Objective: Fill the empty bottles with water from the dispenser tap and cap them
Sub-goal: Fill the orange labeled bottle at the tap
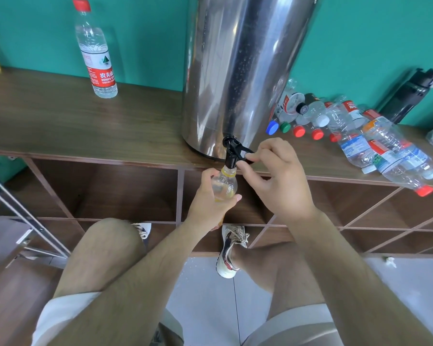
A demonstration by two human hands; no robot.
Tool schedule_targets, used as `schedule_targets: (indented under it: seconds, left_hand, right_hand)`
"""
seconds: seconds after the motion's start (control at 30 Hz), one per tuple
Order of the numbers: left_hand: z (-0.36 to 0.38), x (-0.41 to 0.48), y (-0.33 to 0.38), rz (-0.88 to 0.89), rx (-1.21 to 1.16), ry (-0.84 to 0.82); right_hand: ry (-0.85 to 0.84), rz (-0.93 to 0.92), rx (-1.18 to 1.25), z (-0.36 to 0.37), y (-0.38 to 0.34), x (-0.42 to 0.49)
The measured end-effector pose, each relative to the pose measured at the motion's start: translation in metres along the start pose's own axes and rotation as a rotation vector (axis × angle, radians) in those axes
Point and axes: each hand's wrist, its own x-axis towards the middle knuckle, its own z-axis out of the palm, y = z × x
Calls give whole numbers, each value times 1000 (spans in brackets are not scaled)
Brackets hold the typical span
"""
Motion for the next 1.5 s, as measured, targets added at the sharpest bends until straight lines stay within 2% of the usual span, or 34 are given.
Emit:
schedule_targets:
  seconds: [0.3, 0.77, 1.0, 1.2, 1.33, 1.5]
  left_hand:
    - [2, 2, -4, 17, -15, 30]
    - [3, 3, -5, 21, -23, 25]
    - [2, 1, 1, 4, -27, 21]
    - [0, 1, 3, 0, -22, 18]
    - [0, 1, 2, -9, -30, -1]
    - [-1, 1, 0, 3, -29, -16]
  right_hand:
    - [18, 97, 47, 4, -8, -4]
    - [2, 450, 363, -8, -28, -20]
    - [-166, 467, 294, -11, 1, -37]
    - [-132, 709, 287, 1, 46, -26]
    - [-112, 804, 249, 17, 67, -9]
    - [-208, 867, 178, 45, 91, -4]
